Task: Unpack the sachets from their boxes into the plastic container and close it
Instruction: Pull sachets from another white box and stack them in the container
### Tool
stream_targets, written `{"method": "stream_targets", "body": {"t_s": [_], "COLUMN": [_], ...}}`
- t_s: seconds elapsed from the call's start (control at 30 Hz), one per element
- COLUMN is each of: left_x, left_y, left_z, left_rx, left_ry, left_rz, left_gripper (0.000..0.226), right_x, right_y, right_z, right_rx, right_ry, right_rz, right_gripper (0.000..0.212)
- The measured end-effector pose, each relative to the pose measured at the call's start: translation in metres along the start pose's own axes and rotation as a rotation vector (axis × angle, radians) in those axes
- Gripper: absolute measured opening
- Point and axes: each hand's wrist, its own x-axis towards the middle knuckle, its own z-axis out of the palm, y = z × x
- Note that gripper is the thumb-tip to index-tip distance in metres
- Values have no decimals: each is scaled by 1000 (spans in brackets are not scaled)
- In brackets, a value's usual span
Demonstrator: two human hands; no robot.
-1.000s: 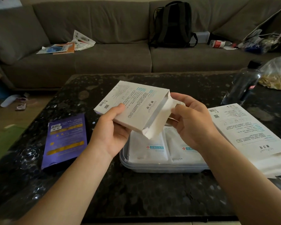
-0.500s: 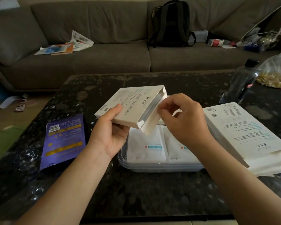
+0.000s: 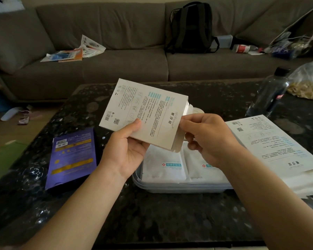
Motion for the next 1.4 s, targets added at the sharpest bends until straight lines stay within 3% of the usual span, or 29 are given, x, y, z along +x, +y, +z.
{"method": "stream_targets", "body": {"t_s": [0.3, 0.53, 0.67, 0.73, 0.87, 1.2, 1.4], "left_x": [5, 15, 18, 18, 19, 18, 19], "left_y": [14, 33, 39, 36, 34, 28, 27], "left_z": [-10, -31, -36, -34, -27, -22, -27], "left_rx": [-16, 212, 548, 613, 486, 500, 502], "left_ry": [-71, -161, -184, -163, -53, 103, 127], "left_rz": [-47, -138, -140, -132, -122, -40, -48], "left_gripper": [55, 48, 58, 60, 45, 50, 40], "right_x": [1, 2, 2, 1, 1, 2, 4], "right_y": [-20, -24, -28, -33, -40, -39, -40], "right_z": [-14, -29, -37, -38, -32, -15, -14], "right_rx": [23, -62, -127, -169, -239, -270, -247], "right_ry": [6, 21, 5, 0, 24, 120, 66], "right_rz": [-91, -69, -84, -118, -214, -409, -354], "right_gripper": [17, 17, 15, 13, 13, 15, 6]}}
